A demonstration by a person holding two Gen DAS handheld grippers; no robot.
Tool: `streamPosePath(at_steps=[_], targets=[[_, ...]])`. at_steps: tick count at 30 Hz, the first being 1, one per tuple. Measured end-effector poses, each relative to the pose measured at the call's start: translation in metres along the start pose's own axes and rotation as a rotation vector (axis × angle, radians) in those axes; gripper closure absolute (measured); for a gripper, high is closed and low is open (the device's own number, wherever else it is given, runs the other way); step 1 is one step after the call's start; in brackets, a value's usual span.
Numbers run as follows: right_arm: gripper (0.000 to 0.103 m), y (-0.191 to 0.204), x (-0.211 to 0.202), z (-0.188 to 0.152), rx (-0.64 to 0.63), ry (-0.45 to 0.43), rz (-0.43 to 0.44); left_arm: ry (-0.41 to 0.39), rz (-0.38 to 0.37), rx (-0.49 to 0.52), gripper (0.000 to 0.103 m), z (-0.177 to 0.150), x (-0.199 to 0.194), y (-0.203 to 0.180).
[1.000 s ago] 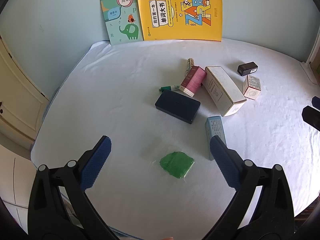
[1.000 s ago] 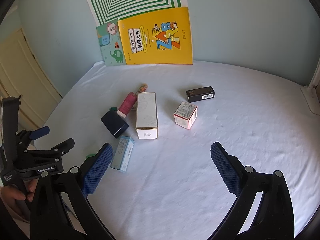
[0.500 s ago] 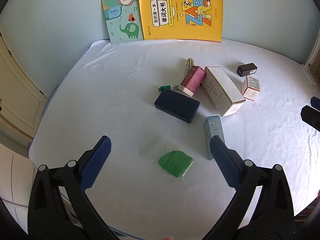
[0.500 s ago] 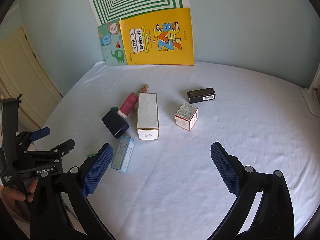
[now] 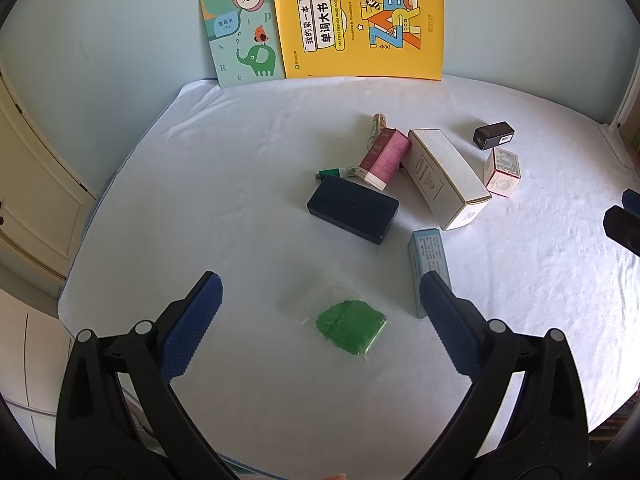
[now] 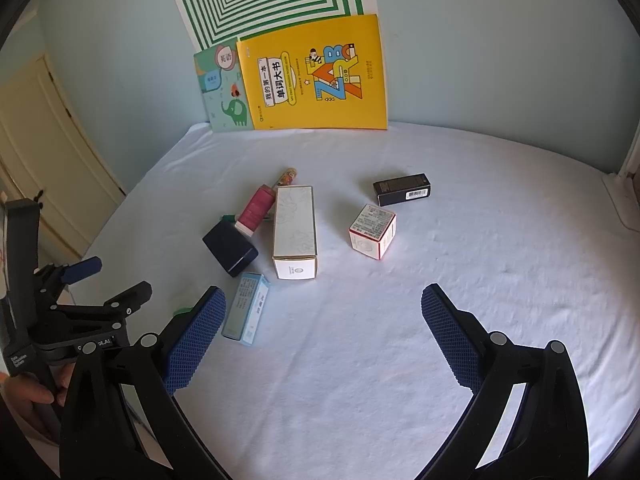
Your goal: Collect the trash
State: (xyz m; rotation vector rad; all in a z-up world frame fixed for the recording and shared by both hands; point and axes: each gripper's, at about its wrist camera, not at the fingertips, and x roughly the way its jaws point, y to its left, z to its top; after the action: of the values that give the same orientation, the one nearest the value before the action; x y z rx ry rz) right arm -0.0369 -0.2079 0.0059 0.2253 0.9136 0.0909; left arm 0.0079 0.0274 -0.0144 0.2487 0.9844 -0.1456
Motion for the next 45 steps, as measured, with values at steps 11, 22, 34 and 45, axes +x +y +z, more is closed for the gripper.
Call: streamPosePath(at_steps=[11,22,34,45], targets=[[0.006,0.000,0.002,0.000,0.000,0.004,0.003,0.003,0.002,0.005,0.007,-0.001,0.001,-0.002],[0.006,0.001,0.004,-0.002,0.001,0.010,0.004,0.015,0.001,0.007,0.007,-0.002,0.005,-0.003],[0.006,0.001,0.007,-0.003,0.004,0.016,0.005,0.023,0.000,0.009,0.007,-0.002,0.009,-0.002],[0.006,0.000,0.019,-0.001,0.005,0.046,0.011,0.042,0.005,0.032,0.007,0.002,0.018,-0.002]])
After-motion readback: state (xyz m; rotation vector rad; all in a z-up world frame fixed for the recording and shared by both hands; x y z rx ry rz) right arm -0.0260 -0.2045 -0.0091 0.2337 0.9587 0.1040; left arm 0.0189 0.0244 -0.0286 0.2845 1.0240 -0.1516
